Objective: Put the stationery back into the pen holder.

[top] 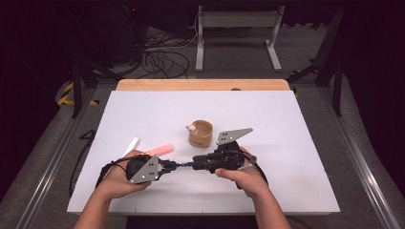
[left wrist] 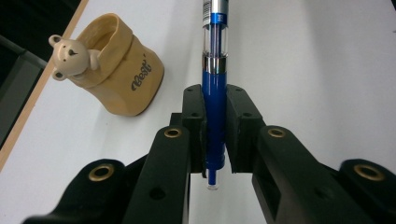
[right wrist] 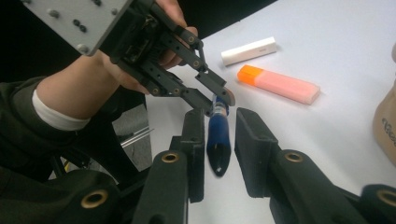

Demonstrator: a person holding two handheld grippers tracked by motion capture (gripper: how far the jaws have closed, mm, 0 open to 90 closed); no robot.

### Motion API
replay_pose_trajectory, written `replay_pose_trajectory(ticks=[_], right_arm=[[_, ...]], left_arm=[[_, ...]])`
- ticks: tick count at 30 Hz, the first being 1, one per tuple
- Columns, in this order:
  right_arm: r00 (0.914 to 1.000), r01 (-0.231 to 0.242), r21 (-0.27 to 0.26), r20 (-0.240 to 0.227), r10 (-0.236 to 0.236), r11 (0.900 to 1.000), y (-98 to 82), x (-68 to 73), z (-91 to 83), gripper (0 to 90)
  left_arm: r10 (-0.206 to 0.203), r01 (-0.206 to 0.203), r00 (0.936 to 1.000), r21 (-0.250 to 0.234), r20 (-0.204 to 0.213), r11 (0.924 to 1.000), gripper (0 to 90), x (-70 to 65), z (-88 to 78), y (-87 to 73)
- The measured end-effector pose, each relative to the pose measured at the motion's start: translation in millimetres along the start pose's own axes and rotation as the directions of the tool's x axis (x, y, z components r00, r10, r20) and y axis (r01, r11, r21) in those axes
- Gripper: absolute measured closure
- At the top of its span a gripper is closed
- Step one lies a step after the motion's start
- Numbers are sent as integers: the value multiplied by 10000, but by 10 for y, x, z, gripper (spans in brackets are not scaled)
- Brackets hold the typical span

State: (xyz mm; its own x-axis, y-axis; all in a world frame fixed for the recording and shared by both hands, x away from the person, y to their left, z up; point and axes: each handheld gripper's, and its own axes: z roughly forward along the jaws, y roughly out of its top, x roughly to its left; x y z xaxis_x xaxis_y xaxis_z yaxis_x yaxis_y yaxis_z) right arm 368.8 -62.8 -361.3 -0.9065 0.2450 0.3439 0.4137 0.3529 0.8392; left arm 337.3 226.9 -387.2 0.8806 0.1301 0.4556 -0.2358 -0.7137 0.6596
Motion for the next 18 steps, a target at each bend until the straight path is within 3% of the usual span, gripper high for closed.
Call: replay_pose_trajectory(ticks=[9, 18], right_arm=[[9994, 355, -413, -30, -357, 9985, -21, 3, -4, 698], [9983, 586, -1285, 3, -590, 9900, -28, 2, -1, 749]], left_arm=[[-531, 533, 9986, -466, 74, 9975, 796, 38, -16, -40], [-1065, 1075, 9942, -949, 162, 9897, 796, 61, -24, -77]])
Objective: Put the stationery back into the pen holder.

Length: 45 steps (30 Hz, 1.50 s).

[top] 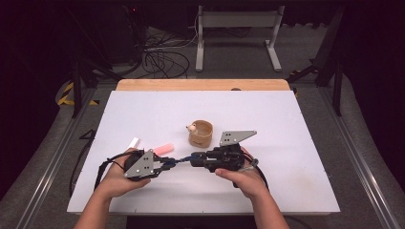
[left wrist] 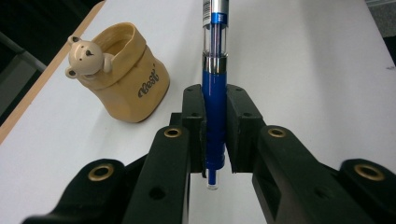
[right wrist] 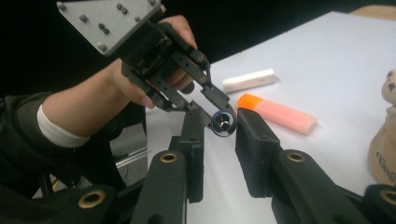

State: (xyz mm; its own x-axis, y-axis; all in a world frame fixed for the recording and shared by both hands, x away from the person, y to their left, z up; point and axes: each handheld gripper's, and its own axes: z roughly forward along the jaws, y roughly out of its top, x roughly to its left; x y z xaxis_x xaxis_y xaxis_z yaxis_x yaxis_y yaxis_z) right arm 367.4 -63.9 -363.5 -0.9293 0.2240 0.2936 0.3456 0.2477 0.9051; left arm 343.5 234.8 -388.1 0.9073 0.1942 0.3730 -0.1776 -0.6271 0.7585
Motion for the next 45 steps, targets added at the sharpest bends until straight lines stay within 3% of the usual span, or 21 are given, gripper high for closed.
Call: replay_pose_trajectory(ticks=[9, 23, 30, 35, 36, 45], right_arm=[[10000, -27, -614, 12, 28, 9981, -22, -13, 25, 786], [9979, 130, -619, 641, -90, 9980, -36, -2, 54, 811], [9942, 280, -810, 1056, -193, 9963, -16, 10, 20, 811], [9884, 457, -923, 1486, -316, 9947, 16, 13, -48, 812], [9874, 477, -947, 1552, -326, 9944, 21, 15, -63, 811], [9755, 676, -1174, 2162, -409, 9908, 71, 5, -190, 811]], left_arm=[[-481, 488, 9987, -426, 185, 9979, 795, 23, 10, -43], [-992, 998, 9948, -265, 228, 9947, 778, 41, 52, -65], [-1576, 1579, 9874, -288, 101, 9870, 674, 62, 42, -71], [-2074, 2071, 9782, -297, -72, 9779, 558, 75, 40, -69], [-2291, 2286, 9733, -321, -127, 9730, 530, 83, 35, -67], [-2745, 2723, 9601, -456, -529, 9611, 379, 106, 10, -62]])
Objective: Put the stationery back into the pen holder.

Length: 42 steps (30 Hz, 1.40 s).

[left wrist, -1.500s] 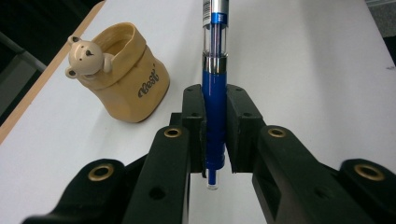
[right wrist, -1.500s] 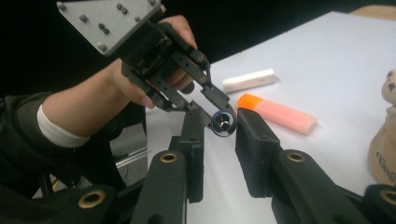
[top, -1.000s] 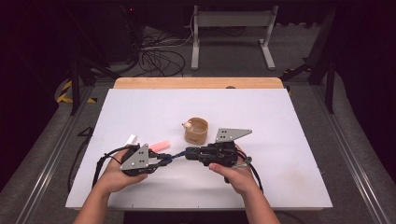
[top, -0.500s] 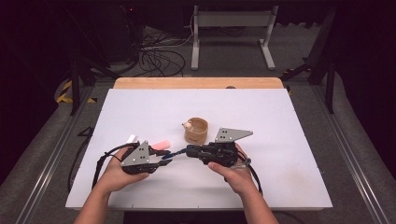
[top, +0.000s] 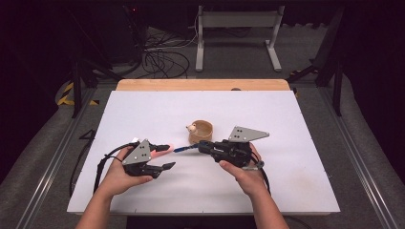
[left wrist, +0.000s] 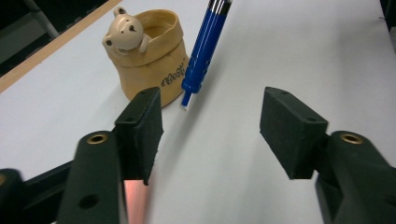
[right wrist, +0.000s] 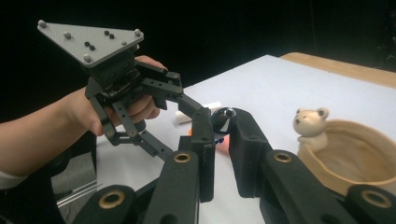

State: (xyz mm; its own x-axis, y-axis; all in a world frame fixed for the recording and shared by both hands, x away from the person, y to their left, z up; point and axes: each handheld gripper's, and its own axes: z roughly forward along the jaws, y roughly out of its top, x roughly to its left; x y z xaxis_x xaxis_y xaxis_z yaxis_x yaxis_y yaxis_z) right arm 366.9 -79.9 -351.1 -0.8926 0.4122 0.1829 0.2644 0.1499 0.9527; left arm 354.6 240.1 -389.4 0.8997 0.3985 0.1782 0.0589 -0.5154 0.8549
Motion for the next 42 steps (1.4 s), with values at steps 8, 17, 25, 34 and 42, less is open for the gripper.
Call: replay_pose_trajectory(ticks=[8, 17, 25, 34, 42], right_arm=[[9989, 100, -222, 465, -89, 9997, 40, -30, -79, 811], [9945, 22, -533, 1044, 34, 9986, 76, -94, -198, 811], [9884, -10, -486, 1514, 84, 9988, 105, -131, -274, 811], [9700, 208, -258, 2426, -139, 9995, 127, -160, -302, 811], [9575, 248, -122, 2876, -202, 9996, 130, -195, -284, 811]], left_arm=[[-228, 225, 9986, -70, -470, 9997, 274, 19, -23, 6], [-406, 395, 9963, -172, -758, 9991, 218, 36, -41, 1], [-503, 491, 9954, -165, -817, 9987, 182, 47, -45, -2], [-690, 674, 9941, -221, -834, 9975, 155, 60, -59, -3], [-772, 748, 9932, -304, -870, 9967, 144, 71, -78, -4]])
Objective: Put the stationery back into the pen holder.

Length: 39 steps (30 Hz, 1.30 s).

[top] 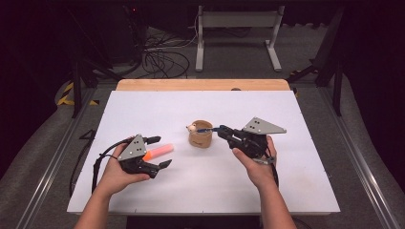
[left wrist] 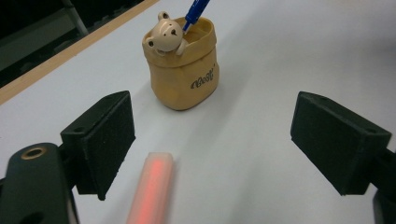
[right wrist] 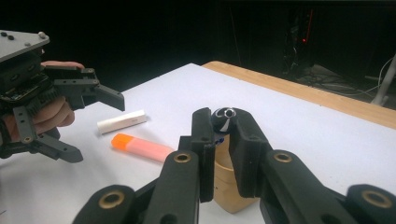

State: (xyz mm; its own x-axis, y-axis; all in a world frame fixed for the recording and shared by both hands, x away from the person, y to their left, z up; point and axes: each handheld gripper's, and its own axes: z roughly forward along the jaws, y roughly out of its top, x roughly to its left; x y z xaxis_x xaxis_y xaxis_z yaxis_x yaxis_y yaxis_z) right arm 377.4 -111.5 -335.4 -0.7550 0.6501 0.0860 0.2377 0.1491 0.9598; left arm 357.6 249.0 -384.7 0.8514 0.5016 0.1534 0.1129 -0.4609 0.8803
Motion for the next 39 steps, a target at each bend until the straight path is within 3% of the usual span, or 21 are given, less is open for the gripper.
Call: replay_pose_trajectory(ticks=[9, 28, 39], right_arm=[[9992, 143, 273, 369, -153, 9995, -10, -30, 60, 811], [9989, 223, 959, 389, -261, 9951, -113, -91, 394, 811], [9995, -133, 980, 293, 104, 9951, -189, -155, 547, 810]], left_arm=[[-42, 42, 10000, -81, -7, 10000, 142, 11, -12, -1], [-78, 78, 9999, -11, -73, 10000, 147, 21, -26, -17], [-48, 52, 9998, 217, -196, 9997, 169, 35, -22, -36]])
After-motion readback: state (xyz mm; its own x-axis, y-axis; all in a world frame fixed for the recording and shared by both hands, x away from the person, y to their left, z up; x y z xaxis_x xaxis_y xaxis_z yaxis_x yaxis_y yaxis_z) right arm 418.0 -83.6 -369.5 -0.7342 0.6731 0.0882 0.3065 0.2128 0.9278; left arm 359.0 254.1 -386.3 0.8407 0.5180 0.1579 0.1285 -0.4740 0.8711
